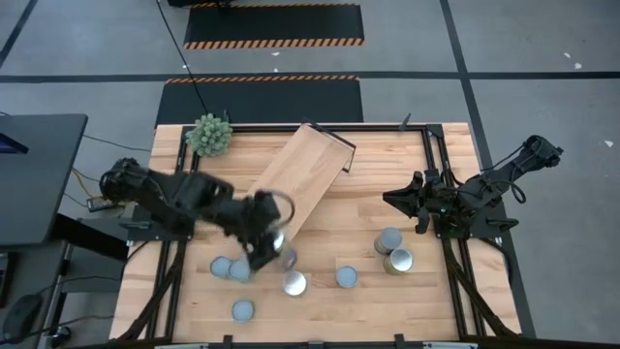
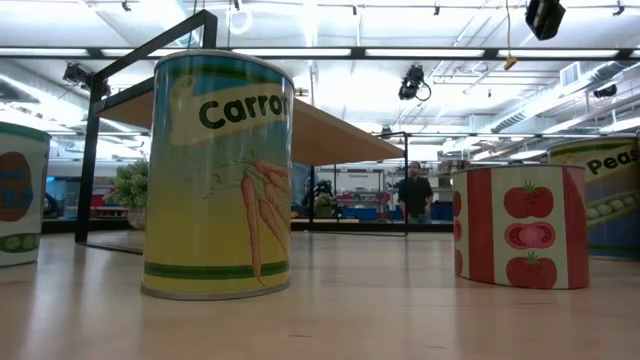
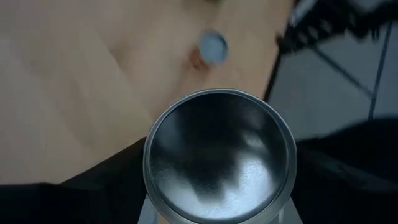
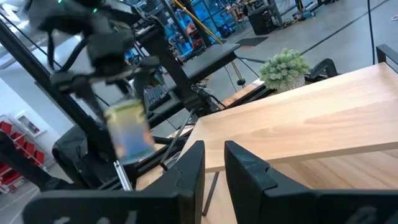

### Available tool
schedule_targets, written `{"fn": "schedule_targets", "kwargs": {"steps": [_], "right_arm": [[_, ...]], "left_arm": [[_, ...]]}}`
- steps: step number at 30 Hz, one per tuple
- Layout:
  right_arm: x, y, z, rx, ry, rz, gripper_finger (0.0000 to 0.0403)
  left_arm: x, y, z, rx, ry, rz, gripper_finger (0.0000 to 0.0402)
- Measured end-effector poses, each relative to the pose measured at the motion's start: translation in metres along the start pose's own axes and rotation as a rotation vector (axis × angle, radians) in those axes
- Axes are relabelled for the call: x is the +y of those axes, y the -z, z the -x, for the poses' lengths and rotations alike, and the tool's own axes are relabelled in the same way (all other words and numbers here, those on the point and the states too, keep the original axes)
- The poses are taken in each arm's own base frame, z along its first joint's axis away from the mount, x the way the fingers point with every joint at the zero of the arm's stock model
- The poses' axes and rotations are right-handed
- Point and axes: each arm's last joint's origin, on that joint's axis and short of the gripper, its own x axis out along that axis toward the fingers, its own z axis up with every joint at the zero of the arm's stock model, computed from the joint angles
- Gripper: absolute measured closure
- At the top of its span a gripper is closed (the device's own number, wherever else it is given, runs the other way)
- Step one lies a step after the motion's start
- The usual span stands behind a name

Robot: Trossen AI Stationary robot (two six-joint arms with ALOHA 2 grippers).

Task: Pick and place cans onto a shelf
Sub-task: Put the canned peaches on the shelf

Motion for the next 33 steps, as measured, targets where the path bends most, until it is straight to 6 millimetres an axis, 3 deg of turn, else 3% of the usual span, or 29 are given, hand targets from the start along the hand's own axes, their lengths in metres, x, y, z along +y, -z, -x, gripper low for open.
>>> {"fn": "schedule_targets", "kwargs": {"steps": [10, 18, 26, 33], "right_arm": [[-0.002, -0.001, -0.001, -0.011, 0.014, 0.006, 0.0334], [-0.007, -0.005, -0.005, -0.035, 0.059, 0.005, 0.0334], [-0.017, -0.011, -0.011, -0.073, 0.131, -0.008, 0.0334], [-0.024, -0.015, -0.015, -0.082, 0.151, -0.014, 0.0334]], "left_arm": [[0.068, -0.059, 0.0, -0.119, -0.173, 0.08, 0.0084], [0.141, -0.102, -0.005, -0.145, -0.32, 0.126, 0.0084], [0.213, -0.136, -0.021, -0.105, -0.324, 0.145, 0.0084], [0.241, -0.165, -0.017, -0.114, -0.364, 0.117, 0.0084]]}}
